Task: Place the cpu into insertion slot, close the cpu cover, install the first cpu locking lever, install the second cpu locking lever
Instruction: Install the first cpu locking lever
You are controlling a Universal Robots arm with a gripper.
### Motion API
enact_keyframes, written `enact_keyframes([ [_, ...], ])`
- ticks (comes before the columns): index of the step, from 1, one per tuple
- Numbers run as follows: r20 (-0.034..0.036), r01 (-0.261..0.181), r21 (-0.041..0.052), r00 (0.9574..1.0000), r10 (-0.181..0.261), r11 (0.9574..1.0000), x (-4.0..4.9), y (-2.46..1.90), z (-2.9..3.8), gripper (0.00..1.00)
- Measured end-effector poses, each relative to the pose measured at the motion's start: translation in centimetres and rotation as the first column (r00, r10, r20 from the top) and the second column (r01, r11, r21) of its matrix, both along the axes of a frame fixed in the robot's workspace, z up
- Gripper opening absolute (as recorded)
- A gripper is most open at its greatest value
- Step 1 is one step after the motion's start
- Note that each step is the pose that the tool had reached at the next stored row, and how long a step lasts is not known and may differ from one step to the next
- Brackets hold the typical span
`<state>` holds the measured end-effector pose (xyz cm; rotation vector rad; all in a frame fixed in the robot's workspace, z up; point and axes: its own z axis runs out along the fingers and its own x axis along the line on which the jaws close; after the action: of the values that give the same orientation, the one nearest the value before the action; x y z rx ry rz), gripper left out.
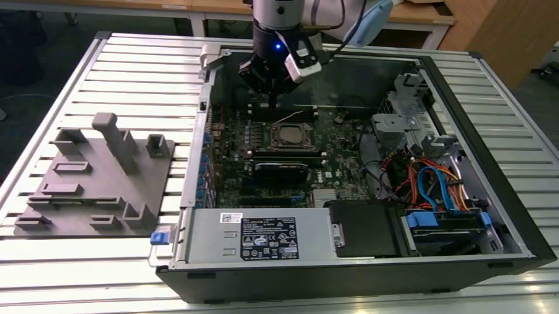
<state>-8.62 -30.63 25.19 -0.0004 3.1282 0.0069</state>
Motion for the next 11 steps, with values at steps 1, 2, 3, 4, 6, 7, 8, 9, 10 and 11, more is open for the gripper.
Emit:
enact_keyframes([
  [1,-0.0001,0.001,0.0039,1.0000,-0.001,1.0000,0.00,-0.12,-0.03,0.10],
  [2,-0.0001,0.002,0.0074,1.0000,-0.002,1.0000,0.00,-0.27,-0.08,0.10],
  [3,-0.0001,0.003,0.0110,1.0000,-0.003,0.9999,-0.01,-0.39,-0.15,0.10],
  [4,-0.0001,0.005,0.0147,1.0000,-0.005,0.9999,-0.01,-0.48,-0.22,0.10],
  [6,-0.0002,0.008,0.0259,1.0000,-0.008,0.9996,0.00,-0.62,-0.36,0.10],
  [7,-0.0002,0.009,0.0369,1.0000,-0.009,0.9993,0.01,-0.65,-0.40,0.10],
  [8,-0.0003,0.010,0.0472,0.9999,-0.010,0.9988,0.01,-0.69,-0.44,0.10],
  [9,-0.0005,0.011,0.0543,0.9999,-0.011,0.9985,0.01,-0.73,-0.51,0.10],
  [10,-0.0005,0.011,0.0593,0.9999,-0.011,0.9982,0.00,-0.74,-0.55,0.10],
  [11,-0.0004,0.011,0.0645,0.9999,-0.011,0.9979,0.01,-0.74,-0.58,0.10],
])
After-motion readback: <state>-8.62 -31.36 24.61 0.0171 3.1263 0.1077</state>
